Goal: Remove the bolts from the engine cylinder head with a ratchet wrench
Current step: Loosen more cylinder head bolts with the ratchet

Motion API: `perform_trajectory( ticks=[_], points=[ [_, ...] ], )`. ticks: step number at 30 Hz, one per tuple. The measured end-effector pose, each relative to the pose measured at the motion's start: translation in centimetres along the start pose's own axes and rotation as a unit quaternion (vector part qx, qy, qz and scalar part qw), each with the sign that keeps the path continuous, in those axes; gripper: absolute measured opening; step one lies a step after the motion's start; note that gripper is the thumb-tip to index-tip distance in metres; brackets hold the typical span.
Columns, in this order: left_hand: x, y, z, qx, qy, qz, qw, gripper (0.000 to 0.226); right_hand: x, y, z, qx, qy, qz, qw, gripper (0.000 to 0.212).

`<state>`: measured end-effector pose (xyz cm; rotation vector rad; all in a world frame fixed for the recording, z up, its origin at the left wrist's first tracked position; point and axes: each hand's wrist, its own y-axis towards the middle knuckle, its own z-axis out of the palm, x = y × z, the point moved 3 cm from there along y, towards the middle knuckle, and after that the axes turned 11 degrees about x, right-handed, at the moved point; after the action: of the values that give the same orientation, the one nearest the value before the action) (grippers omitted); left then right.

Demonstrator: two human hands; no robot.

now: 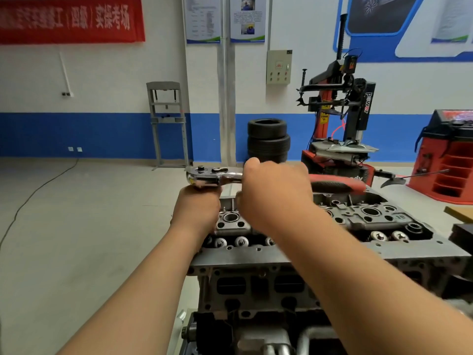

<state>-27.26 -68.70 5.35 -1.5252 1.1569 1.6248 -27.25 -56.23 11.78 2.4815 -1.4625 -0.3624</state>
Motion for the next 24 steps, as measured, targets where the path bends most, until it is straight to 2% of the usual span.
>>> perform_trajectory(
  ticks=[2, 4, 5, 9, 10, 11, 13, 17, 20, 24],
  points=[
    [-0.2, -0.4, -0.5, -0.083, -0.049, 0.013, 0.995, 0.036, 1.6, -3.2, -0.6, -0.021, -0.011, -0.028, 0.999, 0.016],
    [-0.7, -1.3, -0.2, -0.073, -0.102, 0.026, 0.992, 0.038, 3.2, -5.0, -0.8, -0.03, -0.029, -0.058, 0.997, 0.033],
    [-0.9, -1.3, -0.1, -0.065, -0.086, 0.044, 0.993, 0.038, 3.5, -5.2, -0.9, -0.023, -0.035, -0.063, 0.997, 0.039],
    [-0.2, -0.7, -0.3, -0.106, -0.076, 0.007, 0.992, 0.032, 0.8, -2.1, -0.4, 0.027, 0.017, -0.054, 0.998, 0.039],
    [-0.2, -0.8, -0.1, -0.097, -0.065, 0.008, 0.993, 0.03, -0.1, -0.7, -0.1, 0.049, 0.06, -0.051, 0.996, 0.036],
    [-0.5, -0.8, 0.1, -0.081, 0.007, 0.031, 0.996, 0.03, -0.6, 1.0, 0.4, 0.069, 0.112, -0.053, 0.99, 0.034],
    [-0.3, -1.1, -0.2, -0.061, 0.029, 0.016, 0.998, 0.031, -0.1, 4.4, 1.5, 0.08, 0.175, -0.066, 0.979, 0.028],
    [0.0, -1.0, -0.3, -0.02, 0.037, -0.009, 0.999, 0.033, 2.6, 8.6, 2.8, 0.078, 0.205, -0.076, 0.973, 0.043],
    [-0.5, -1.0, -0.2, -0.044, 0.079, -0.025, 0.996, 0.023, 2.8, 9.0, 3.4, 0.078, 0.196, -0.084, 0.974, 0.044],
    [-0.5, -0.9, 0.0, -0.061, 0.077, -0.02, 0.995, 0.025, 1.4, 4.7, 2.8, 0.022, 0.201, -0.005, 0.979, 0.047]
  ],
)
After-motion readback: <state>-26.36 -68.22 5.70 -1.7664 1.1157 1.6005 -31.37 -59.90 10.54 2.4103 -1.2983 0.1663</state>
